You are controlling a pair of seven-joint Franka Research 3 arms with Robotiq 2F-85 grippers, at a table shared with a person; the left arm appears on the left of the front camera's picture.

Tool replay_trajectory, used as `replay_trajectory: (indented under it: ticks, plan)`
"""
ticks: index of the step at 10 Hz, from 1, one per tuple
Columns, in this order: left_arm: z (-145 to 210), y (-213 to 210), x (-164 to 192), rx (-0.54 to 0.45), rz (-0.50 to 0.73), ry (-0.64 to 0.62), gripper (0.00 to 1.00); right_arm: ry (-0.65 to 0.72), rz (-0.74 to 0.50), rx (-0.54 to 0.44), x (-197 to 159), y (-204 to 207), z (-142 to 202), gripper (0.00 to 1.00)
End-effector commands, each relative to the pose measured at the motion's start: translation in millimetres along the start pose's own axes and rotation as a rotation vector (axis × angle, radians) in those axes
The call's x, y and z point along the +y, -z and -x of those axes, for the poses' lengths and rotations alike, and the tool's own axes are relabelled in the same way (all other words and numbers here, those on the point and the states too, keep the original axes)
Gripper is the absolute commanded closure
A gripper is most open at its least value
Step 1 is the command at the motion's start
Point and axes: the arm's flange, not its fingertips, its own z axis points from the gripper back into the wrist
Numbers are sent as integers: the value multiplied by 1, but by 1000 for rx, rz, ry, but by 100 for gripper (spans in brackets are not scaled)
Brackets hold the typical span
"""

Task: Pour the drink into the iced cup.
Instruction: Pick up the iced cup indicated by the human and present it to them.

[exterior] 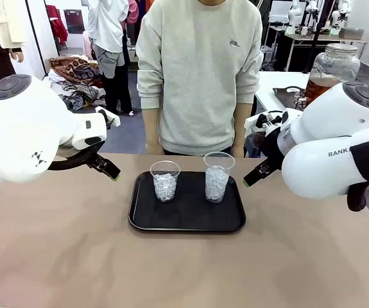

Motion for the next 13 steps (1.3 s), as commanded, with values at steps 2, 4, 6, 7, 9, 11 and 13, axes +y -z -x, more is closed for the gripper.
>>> replay_trajectory:
  ticks: [2,4,6,7,9,11,13]
  plan:
    - [0,0,2,-8,-9,11,0,3,2,-9,-2,0,0,0]
    - [0,0,2,-8,-9,11,0,3,2,-9,-2,0,0,0]
    - [0,0,2,-8,-9,11,0,3,2,-9,-2,0,0,0]
    - [0,0,2,-8,-9,11,0,3,2,-9,-2,0,0,0]
    - [0,0,2,-8,-9,11,0,0,0,0,0,0,0,0]
    - [-7,-13,3,-14,12,-21,0,43,-39,1,-10,-17,-11,0]
    - [-27,-50,10,-49,12,-70,0,95,-119,-15,-26,-51,-25,0]
